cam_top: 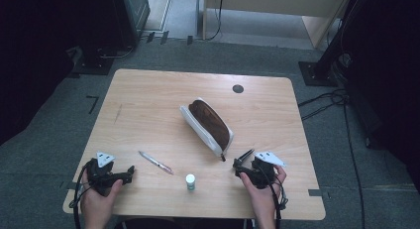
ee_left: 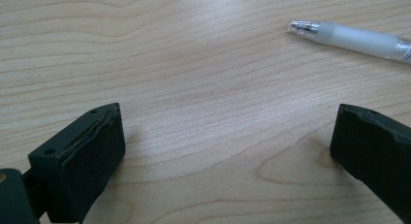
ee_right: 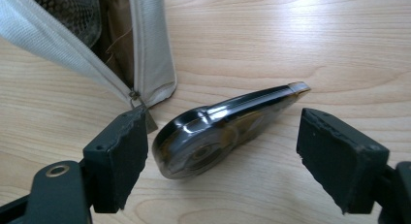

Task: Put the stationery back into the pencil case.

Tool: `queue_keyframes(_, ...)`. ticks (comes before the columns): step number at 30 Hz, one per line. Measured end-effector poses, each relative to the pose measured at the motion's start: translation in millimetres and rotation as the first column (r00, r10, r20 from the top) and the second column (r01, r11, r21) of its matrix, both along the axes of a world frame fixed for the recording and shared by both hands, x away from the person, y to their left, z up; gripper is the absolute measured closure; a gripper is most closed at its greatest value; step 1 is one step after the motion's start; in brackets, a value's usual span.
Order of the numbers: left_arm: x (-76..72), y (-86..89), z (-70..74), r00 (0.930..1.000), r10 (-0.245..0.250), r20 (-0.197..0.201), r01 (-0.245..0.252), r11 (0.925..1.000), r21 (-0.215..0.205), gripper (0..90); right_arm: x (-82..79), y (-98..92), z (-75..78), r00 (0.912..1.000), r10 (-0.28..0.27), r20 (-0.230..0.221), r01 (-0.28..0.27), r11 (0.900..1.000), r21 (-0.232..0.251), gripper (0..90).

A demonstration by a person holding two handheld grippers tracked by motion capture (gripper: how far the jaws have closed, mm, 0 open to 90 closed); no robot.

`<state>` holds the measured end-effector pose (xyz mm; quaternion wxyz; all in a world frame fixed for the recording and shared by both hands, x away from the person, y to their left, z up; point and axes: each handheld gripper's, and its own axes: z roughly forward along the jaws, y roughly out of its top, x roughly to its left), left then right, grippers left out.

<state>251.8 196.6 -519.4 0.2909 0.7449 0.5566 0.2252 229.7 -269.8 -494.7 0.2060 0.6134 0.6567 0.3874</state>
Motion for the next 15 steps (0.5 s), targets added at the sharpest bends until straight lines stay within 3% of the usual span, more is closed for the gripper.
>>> queue_keyframes(8, 0.0, 0.0, 0.0, 1.0000, 0.000, 0.000, 0.000, 1.0000, 0.000, 0.0, -1.0, 13.5, -2.6, 0.9992, -0.038, 0.011, 0.038, 0.999, 0.016, 14.1)
queue_keyframes(15, 0.0, 0.0, 0.0, 1.0000, 0.000, 0.000, 0.000, 1.0000, 0.000, 0.0, 1.0, 24.6, -9.4, 0.9949, -0.100, -0.008, 0.100, 0.995, -0.029, 14.1)
